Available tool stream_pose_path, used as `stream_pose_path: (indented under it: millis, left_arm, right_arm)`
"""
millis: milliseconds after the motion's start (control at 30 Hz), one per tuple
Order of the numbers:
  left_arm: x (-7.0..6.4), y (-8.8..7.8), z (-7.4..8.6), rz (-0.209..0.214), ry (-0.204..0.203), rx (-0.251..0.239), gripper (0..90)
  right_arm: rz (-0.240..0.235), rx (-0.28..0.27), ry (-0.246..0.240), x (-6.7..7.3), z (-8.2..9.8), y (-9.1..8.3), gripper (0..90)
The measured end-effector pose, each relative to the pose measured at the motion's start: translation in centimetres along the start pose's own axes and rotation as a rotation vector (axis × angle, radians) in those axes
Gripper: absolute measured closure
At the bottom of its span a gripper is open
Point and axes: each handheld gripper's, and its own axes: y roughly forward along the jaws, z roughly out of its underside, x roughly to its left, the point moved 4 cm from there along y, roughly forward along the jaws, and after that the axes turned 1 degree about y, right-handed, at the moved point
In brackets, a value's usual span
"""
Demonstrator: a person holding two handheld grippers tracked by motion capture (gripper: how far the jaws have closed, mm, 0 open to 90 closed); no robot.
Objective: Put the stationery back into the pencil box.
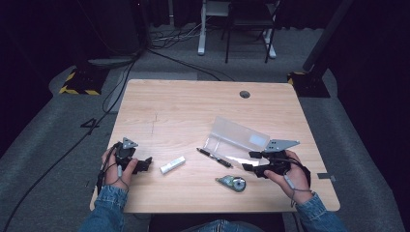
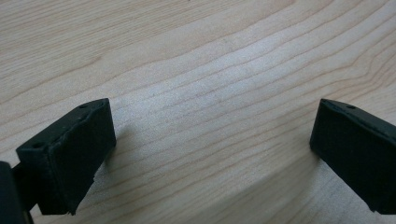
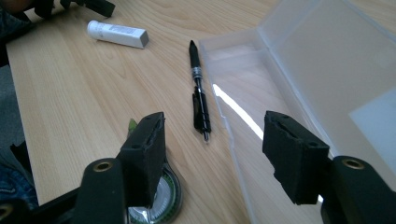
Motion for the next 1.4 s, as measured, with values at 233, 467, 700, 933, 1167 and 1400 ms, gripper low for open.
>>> stream_pose_path:
  millis: [233,467,700,933,1167,1400]
  left_arm:
    - [0.0,0.0,0.0,0.006,0.003,0.000,0.4]
    - [0.0,0.0,0.0,0.000,-0.002,-0.001,0.5]
    - [0.0,0.0,0.0,0.000,-0.003,-0.002,0.5]
    - [0.0,0.0,0.0,0.000,-0.002,-0.002,0.5]
    - [0.0,0.0,0.0,0.000,-0.003,-0.002,0.5]
    - [0.0,0.0,0.0,0.000,-0.002,-0.002,0.5]
  right_arm:
    - [-0.038,0.012,-0.032,1.0,-0.7,2.2,46.4]
    - [-0.020,0.061,-0.086,1.8,-1.1,4.4,51.5]
    - [0.020,0.108,-0.110,2.3,-1.4,6.3,57.2]
    - [0.049,0.134,-0.115,2.3,-1.5,7.5,58.8]
    - [0.049,0.153,-0.124,2.5,-1.5,8.8,58.6]
    - [0.064,0.162,-0.147,2.3,-1.5,9.6,57.9]
